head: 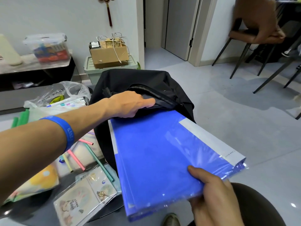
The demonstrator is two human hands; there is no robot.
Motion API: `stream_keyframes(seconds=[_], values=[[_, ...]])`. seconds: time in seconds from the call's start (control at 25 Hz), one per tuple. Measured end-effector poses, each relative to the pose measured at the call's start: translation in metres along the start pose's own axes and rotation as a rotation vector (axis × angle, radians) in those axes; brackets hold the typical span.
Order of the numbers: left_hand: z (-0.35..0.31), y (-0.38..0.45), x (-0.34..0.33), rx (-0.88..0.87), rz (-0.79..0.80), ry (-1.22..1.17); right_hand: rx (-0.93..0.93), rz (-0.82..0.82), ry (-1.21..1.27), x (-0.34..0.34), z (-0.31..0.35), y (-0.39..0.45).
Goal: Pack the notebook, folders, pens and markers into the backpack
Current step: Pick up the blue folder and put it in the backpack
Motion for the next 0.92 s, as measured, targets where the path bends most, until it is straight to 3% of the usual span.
stream_keyframes(seconds=[0.12,0.32,0.48,0.6,0.76,0.92], values=[[-0.001,-0.005,-0.002,-0.012,-0.025,-0.037,0.085,-0.005,0.028,-0.011,-0.003,-0.002],[-0.001,-0.006,-0.005,0.009,-0.019,-0.013,0.188,-0.21,0.045,0.025,0.01,-0.004],[-0.027,0.009,0.005,-0.08,-0.052,-0.026,0.315,-0.145,0.063,-0.001,-0.018,0.003],[-0.038,0.015,0.011,-0.108,-0.049,0.002,0.096,-0.068,0.056,-0.02,-0.035,0.024],[-0.033,0.015,0.013,0.036,-0.074,-0.118,-0.091,0.123,-0.011,-0.015,-0.017,0.046],[-0.036,0.011,0.021,-0.022,-0.131,-0.129,-0.271,0.162,-0.016,-0.054,-0.015,0.064]])
Point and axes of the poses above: each hand's wrist, its own y-axis towards the middle knuckle, its own x-axis out of the back of the hand, z = x × y, the point moved 2 cm from there along y, towards the middle knuckle, and after that the axes turned 1 degree about z, right-handed, at the moved point
